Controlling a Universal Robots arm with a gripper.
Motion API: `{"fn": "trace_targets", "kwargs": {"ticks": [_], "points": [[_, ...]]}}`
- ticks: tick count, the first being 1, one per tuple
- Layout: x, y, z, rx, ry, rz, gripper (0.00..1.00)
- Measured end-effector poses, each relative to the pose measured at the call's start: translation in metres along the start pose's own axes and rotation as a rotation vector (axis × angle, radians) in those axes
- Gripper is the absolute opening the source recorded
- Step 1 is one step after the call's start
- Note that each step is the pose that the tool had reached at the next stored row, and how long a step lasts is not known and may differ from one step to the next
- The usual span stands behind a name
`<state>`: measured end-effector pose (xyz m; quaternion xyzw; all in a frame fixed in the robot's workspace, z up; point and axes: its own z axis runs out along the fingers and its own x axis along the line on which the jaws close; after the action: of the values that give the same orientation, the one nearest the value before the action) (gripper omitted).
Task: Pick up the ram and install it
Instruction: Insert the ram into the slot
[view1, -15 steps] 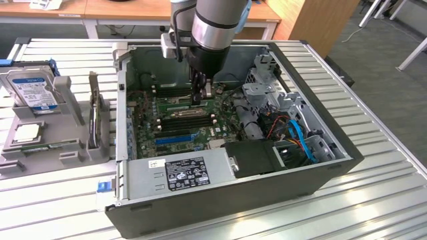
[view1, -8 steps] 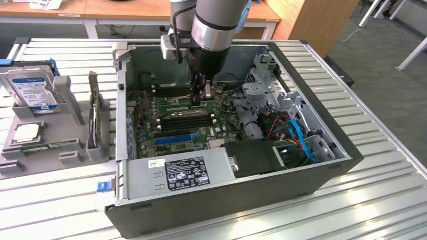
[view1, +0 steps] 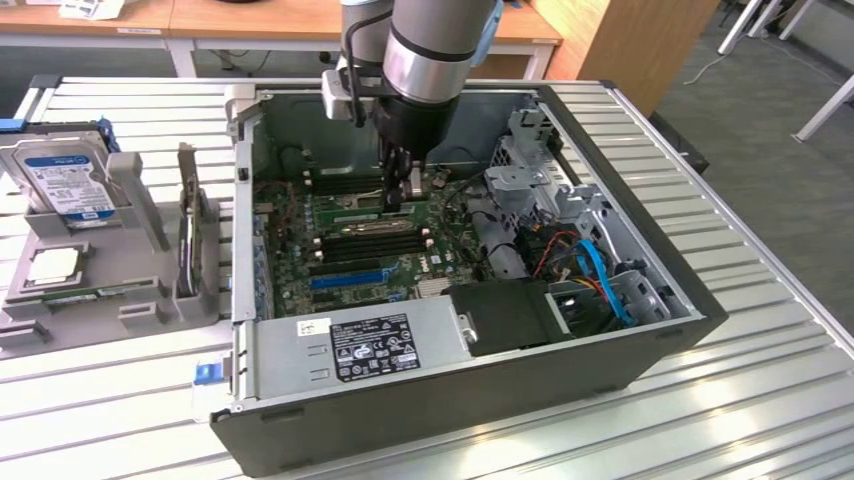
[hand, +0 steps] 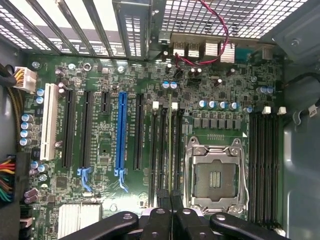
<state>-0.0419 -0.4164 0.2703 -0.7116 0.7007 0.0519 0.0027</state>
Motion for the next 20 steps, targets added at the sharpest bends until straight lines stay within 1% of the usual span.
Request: {"fn": "trace_targets", "kwargs": {"ticks": [6, 14, 20], "points": [[0.0, -0.0003, 0.0001, 0.0002, -0.0002, 0.002, 0.12], [0.0001, -0.0082, -0.0003, 0.0001, -0.0002, 0.002, 0.12], [0.0007, -0.0087, -0.0003, 0.0002, -0.0004, 0.002, 0.12]]}}
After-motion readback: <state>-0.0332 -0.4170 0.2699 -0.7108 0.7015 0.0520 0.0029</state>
